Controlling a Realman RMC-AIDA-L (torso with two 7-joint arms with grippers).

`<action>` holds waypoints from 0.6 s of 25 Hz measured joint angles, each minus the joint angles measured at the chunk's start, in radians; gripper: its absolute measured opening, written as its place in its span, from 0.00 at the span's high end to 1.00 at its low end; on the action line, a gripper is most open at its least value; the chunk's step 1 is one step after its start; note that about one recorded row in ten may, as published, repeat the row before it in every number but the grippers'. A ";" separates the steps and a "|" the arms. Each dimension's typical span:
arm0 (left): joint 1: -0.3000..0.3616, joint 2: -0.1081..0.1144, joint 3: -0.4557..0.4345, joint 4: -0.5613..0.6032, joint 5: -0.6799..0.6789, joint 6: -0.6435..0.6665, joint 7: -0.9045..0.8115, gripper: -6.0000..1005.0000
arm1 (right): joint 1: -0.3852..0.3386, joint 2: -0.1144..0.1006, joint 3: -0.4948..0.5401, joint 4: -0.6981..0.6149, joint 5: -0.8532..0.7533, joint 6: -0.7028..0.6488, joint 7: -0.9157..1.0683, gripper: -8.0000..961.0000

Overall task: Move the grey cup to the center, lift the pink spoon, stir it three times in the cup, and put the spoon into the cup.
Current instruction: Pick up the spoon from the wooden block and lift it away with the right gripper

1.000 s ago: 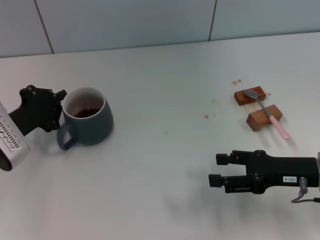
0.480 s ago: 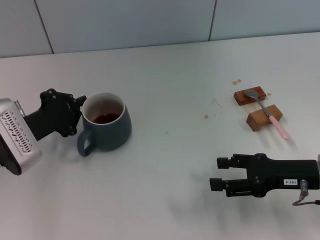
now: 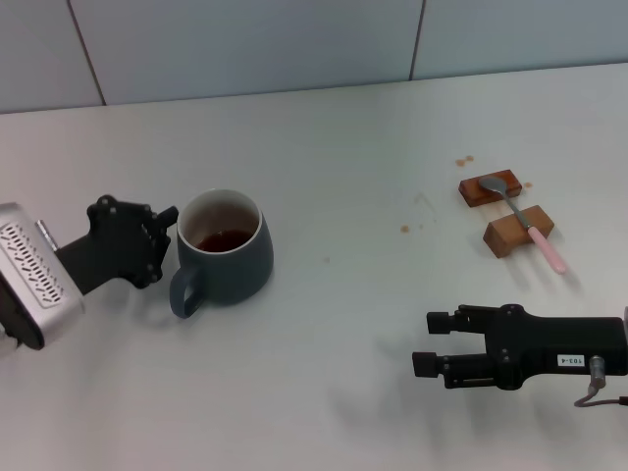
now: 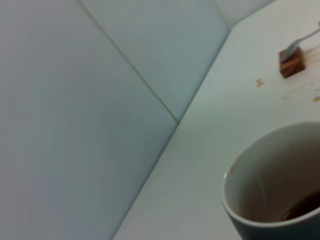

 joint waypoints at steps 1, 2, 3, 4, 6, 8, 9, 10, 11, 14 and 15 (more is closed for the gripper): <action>0.000 0.000 0.000 0.000 0.000 0.000 0.000 1.00 | 0.000 0.000 0.000 0.000 0.000 0.000 0.000 0.19; 0.004 0.000 0.004 -0.004 -0.005 0.001 -0.012 1.00 | 0.000 0.000 0.000 0.000 0.000 0.000 0.001 0.19; 0.015 0.000 0.022 -0.006 -0.011 0.003 -0.045 1.00 | -0.001 0.000 0.000 0.000 0.000 0.000 0.001 0.19; 0.019 0.000 0.029 -0.006 -0.015 0.003 -0.055 1.00 | -0.001 0.000 0.000 0.000 0.000 0.001 0.001 0.19; 0.027 0.000 0.086 -0.007 -0.059 0.001 -0.089 1.00 | -0.002 0.000 0.000 0.000 0.000 0.004 0.002 0.19; 0.028 0.000 0.137 -0.007 -0.100 -0.004 -0.108 1.00 | -0.003 0.000 -0.002 0.000 0.000 0.007 0.002 0.19; 0.029 0.000 0.177 -0.008 -0.133 -0.009 -0.120 1.00 | -0.004 0.000 -0.002 0.001 0.000 0.008 0.003 0.19; 0.029 0.000 0.211 -0.008 -0.162 -0.013 -0.128 1.00 | -0.005 0.000 -0.002 0.001 0.000 0.008 0.003 0.19; 0.029 0.000 0.238 -0.008 -0.190 -0.016 -0.135 0.99 | -0.005 0.000 -0.002 0.001 0.000 0.008 0.003 0.19; 0.027 0.000 0.332 -0.002 -0.274 -0.020 -0.165 0.99 | -0.005 0.000 -0.003 0.001 -0.001 0.008 0.007 0.19; 0.025 0.000 0.365 0.001 -0.303 -0.022 -0.174 0.99 | -0.006 0.000 -0.003 0.002 -0.001 0.008 0.010 0.19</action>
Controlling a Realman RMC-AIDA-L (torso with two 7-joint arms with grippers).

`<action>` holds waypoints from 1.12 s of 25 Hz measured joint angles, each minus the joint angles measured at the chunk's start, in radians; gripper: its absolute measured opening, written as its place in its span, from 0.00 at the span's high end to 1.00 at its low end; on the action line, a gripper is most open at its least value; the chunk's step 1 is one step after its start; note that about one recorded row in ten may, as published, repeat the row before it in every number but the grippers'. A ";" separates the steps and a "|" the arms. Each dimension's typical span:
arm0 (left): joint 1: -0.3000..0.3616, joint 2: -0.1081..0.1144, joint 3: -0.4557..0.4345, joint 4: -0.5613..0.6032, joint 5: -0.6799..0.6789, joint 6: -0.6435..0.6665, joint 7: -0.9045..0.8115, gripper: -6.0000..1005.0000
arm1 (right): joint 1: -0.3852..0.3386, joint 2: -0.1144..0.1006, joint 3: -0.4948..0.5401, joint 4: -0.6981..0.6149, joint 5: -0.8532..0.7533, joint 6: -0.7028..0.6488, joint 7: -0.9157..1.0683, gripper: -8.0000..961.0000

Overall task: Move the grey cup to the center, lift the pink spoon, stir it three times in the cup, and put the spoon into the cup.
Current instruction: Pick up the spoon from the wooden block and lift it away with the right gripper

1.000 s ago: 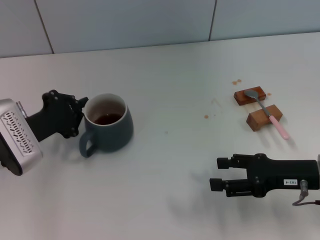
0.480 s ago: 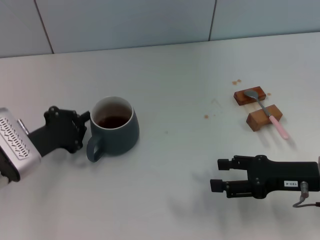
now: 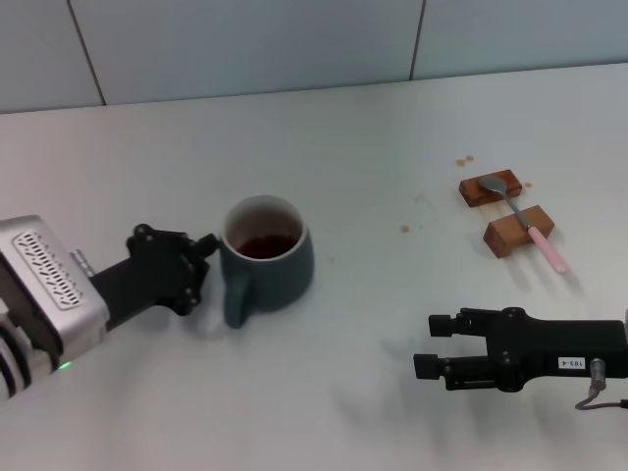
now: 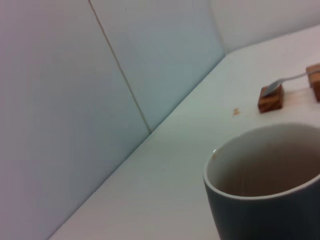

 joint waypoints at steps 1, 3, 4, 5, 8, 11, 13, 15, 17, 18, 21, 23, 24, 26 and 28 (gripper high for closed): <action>-0.002 0.000 0.035 0.003 -0.029 -0.003 -0.006 0.99 | 0.000 0.000 0.000 0.000 0.000 0.000 0.002 0.19; -0.005 0.000 0.118 0.011 -0.094 -0.021 -0.008 0.99 | 0.000 0.000 0.000 0.000 0.000 0.000 0.004 0.20; -0.006 0.000 0.169 0.021 -0.134 -0.037 -0.008 0.99 | 0.000 0.000 0.000 0.000 0.000 0.000 0.004 0.20; -0.005 0.000 0.204 0.031 -0.160 -0.052 -0.008 0.99 | 0.000 0.000 0.000 0.001 0.000 0.000 0.005 0.20; 0.015 0.000 0.404 0.128 -0.306 -0.163 -0.009 0.99 | 0.001 0.000 0.000 0.006 0.000 0.000 0.006 0.20; 0.018 0.000 0.442 0.152 -0.326 -0.189 -0.009 0.99 | 0.001 0.000 0.000 0.006 0.000 0.000 0.007 0.20; 0.022 0.000 0.449 0.159 -0.368 -0.198 -0.009 0.99 | -0.001 0.000 0.014 0.007 0.002 0.000 0.016 0.20; 0.028 0.000 0.440 0.160 -0.389 -0.195 -0.008 0.99 | -0.004 0.001 0.029 0.008 0.004 0.000 0.022 0.20; 0.050 0.003 0.405 0.160 -0.418 -0.176 -0.002 0.99 | -0.010 0.001 0.071 0.009 0.006 -0.001 0.030 0.20; 0.078 0.010 0.358 0.159 -0.421 -0.134 -0.007 0.99 | -0.017 0.002 0.130 0.016 0.008 -0.004 0.036 0.20; 0.106 0.021 0.328 0.159 -0.415 -0.086 -0.041 0.98 | -0.022 0.001 0.201 0.039 0.009 -0.011 0.042 0.20; 0.154 0.063 0.302 0.164 -0.368 0.013 -0.156 0.98 | -0.035 -0.003 0.328 0.087 0.010 -0.023 0.044 0.20; 0.154 0.063 0.302 0.164 -0.368 0.013 -0.156 0.98 | -0.035 -0.003 0.328 0.087 0.010 -0.023 0.044 0.20; 0.186 0.094 0.290 0.189 -0.297 0.074 -0.232 0.98 | -0.051 -0.005 0.426 0.122 0.015 -0.036 0.049 0.20; 0.249 0.136 0.254 0.302 -0.075 0.155 -0.384 0.98 | -0.085 -0.011 0.598 0.195 0.031 -0.057 0.118 0.21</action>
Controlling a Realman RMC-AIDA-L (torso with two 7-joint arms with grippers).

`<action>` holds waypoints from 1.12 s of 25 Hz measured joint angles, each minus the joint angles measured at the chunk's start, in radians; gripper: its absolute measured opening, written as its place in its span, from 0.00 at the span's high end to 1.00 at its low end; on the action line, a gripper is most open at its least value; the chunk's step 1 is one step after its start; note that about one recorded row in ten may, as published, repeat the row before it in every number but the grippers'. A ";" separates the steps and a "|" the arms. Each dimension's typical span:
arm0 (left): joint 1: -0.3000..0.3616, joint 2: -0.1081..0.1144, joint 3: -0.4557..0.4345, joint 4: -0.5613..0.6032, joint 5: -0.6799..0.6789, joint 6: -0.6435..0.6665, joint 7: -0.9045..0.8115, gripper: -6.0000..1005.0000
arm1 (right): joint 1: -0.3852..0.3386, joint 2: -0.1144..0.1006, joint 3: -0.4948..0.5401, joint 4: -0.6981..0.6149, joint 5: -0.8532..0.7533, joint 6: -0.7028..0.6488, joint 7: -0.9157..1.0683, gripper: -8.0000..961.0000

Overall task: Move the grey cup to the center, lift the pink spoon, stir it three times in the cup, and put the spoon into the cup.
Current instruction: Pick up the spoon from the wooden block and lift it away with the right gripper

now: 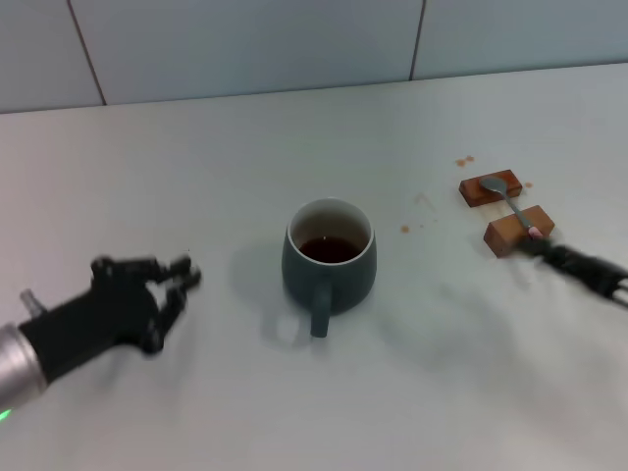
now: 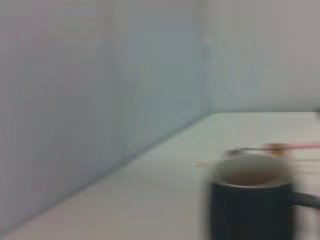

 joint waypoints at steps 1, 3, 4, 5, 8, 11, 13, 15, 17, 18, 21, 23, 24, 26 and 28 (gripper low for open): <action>0.000 0.000 0.000 0.000 0.000 0.000 0.000 0.98 | 0.000 0.000 0.000 0.000 0.000 0.000 0.000 0.21; 0.041 0.010 -0.060 0.094 0.168 0.043 -0.124 0.92 | -0.029 -0.007 0.099 0.047 0.004 0.000 0.069 0.21; 0.059 0.007 -0.095 0.129 0.239 0.060 -0.163 0.85 | -0.047 -0.009 0.144 0.071 0.005 0.004 0.105 0.21; 0.077 -0.002 -0.140 0.169 0.313 0.080 -0.202 0.79 | -0.080 -0.010 0.207 0.102 0.005 0.022 0.158 0.21; 0.102 -0.042 -0.251 0.229 0.465 0.118 -0.253 0.73 | -0.106 -0.010 0.252 0.126 0.005 0.041 0.188 0.21; 0.094 -0.076 -0.323 0.250 0.590 0.144 -0.298 0.66 | -0.126 -0.004 0.290 0.141 0.006 0.072 0.205 0.21; 0.082 -0.092 -0.349 0.256 0.649 0.151 -0.318 0.62 | -0.126 -0.003 0.294 0.147 0.004 0.098 0.210 0.21; 0.068 -0.110 -0.375 0.263 0.713 0.153 -0.332 0.58 | -0.114 -0.003 0.284 0.161 -0.006 0.140 0.211 0.21; 0.066 -0.113 -0.378 0.266 0.722 0.153 -0.336 0.49 | -0.108 -0.001 0.280 0.166 -0.007 0.162 0.208 0.21; 0.066 -0.114 -0.380 0.269 0.727 0.154 -0.339 0.45 | -0.108 -0.001 0.280 0.166 -0.007 0.162 0.208 0.21; 0.069 -0.114 -0.381 0.291 0.732 0.157 -0.353 0.32 | -0.092 0.003 0.266 0.181 -0.013 0.189 0.207 0.21; 0.069 -0.114 -0.381 0.292 0.733 0.158 -0.353 0.25 | -0.083 0.004 0.262 0.189 -0.021 0.201 0.207 0.21; 0.069 -0.114 -0.381 0.292 0.733 0.158 -0.353 0.21 | -0.078 0.005 0.262 0.191 -0.025 0.208 0.207 0.22; 0.069 -0.115 -0.387 0.292 0.734 0.159 -0.353 0.17 | -0.072 0.007 0.262 0.193 -0.032 0.214 0.206 0.22; 0.068 -0.114 -0.393 0.292 0.735 0.160 -0.350 0.17 | -0.063 0.011 0.262 0.193 -0.039 0.223 0.206 0.22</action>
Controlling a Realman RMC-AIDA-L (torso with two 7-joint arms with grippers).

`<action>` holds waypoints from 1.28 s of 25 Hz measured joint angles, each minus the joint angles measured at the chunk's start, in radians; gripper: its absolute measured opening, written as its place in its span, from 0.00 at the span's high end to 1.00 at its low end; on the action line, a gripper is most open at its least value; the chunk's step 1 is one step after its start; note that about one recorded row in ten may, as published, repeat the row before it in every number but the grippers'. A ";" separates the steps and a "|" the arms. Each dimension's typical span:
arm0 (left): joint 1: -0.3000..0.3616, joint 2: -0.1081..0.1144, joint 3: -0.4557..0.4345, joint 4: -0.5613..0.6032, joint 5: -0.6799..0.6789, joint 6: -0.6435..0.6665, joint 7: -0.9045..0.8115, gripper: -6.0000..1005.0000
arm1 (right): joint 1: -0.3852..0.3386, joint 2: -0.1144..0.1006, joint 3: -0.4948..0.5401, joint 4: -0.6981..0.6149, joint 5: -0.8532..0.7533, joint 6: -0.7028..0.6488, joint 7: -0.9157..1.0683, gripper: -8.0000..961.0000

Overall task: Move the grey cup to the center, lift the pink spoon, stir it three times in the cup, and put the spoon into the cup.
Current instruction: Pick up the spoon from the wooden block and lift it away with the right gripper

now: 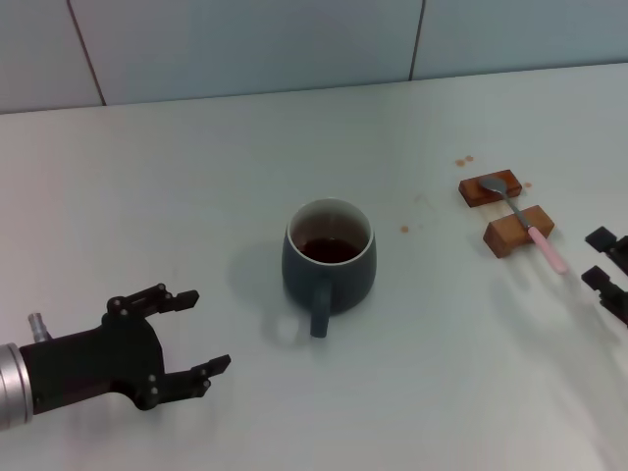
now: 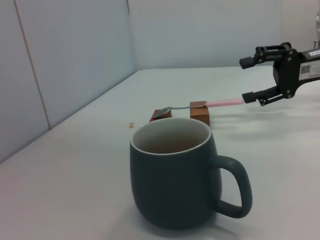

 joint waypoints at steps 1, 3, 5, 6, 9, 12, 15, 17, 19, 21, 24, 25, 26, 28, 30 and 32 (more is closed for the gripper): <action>0.000 0.000 -0.003 0.000 0.000 0.001 0.001 0.17 | 0.005 0.001 0.000 0.000 -0.003 0.005 -0.001 0.22; 0.000 -0.001 -0.008 0.001 -0.004 0.003 0.002 0.17 | 0.011 0.002 -0.001 0.000 -0.006 0.012 -0.001 0.22; -0.001 -0.001 -0.020 0.002 -0.009 0.009 0.004 0.17 | 0.015 0.003 -0.002 0.002 -0.007 0.015 -0.004 0.22; -0.001 -0.002 -0.026 0.002 -0.010 0.013 0.005 0.17 | 0.016 0.004 -0.003 0.004 -0.007 0.016 -0.007 0.22; -0.004 -0.006 -0.058 0.007 -0.013 0.038 0.007 0.17 | 0.020 0.004 -0.003 0.010 -0.007 0.023 -0.014 0.22; -0.010 -0.007 -0.083 0.008 -0.015 0.068 0.007 0.17 | 0.023 0.004 -0.008 0.013 -0.007 0.029 -0.016 0.22; -0.013 -0.008 -0.089 0.008 -0.015 0.074 0.007 0.17 | 0.025 0.005 -0.011 0.022 -0.007 0.036 -0.022 0.22; -0.015 -0.008 -0.091 0.009 -0.015 0.075 0.007 0.17 | 0.027 0.005 -0.011 0.031 -0.007 0.045 -0.029 0.22; -0.015 -0.008 -0.091 0.009 -0.015 0.075 0.007 0.17 | 0.030 0.005 -0.011 0.032 -0.008 0.046 -0.029 0.22; -0.016 -0.008 -0.091 0.009 -0.015 0.075 0.007 0.17 | 0.031 0.005 -0.011 0.033 -0.007 0.047 -0.029 0.23; -0.016 -0.008 -0.091 0.008 -0.015 0.075 0.006 0.17 | 0.034 0.005 -0.011 0.036 -0.005 0.051 -0.029 0.23; -0.016 -0.008 -0.091 0.008 -0.015 0.075 0.006 0.17 | 0.036 0.005 -0.011 0.036 -0.005 0.053 -0.029 0.23; -0.016 -0.008 -0.091 0.008 -0.015 0.075 0.006 0.17 | 0.037 0.005 -0.011 0.036 -0.005 0.056 -0.029 0.23; -0.016 -0.008 -0.091 0.008 -0.015 0.075 0.006 0.17 | 0.040 0.005 -0.011 0.036 -0.005 0.060 -0.029 0.23; -0.016 -0.008 -0.091 0.007 -0.015 0.075 0.007 0.17 | 0.045 0.005 -0.011 0.036 -0.006 0.070 -0.029 0.23; -0.018 -0.008 -0.089 0.005 -0.015 0.075 0.007 0.17 | 0.054 0.005 -0.011 0.036 -0.006 0.079 -0.029 0.23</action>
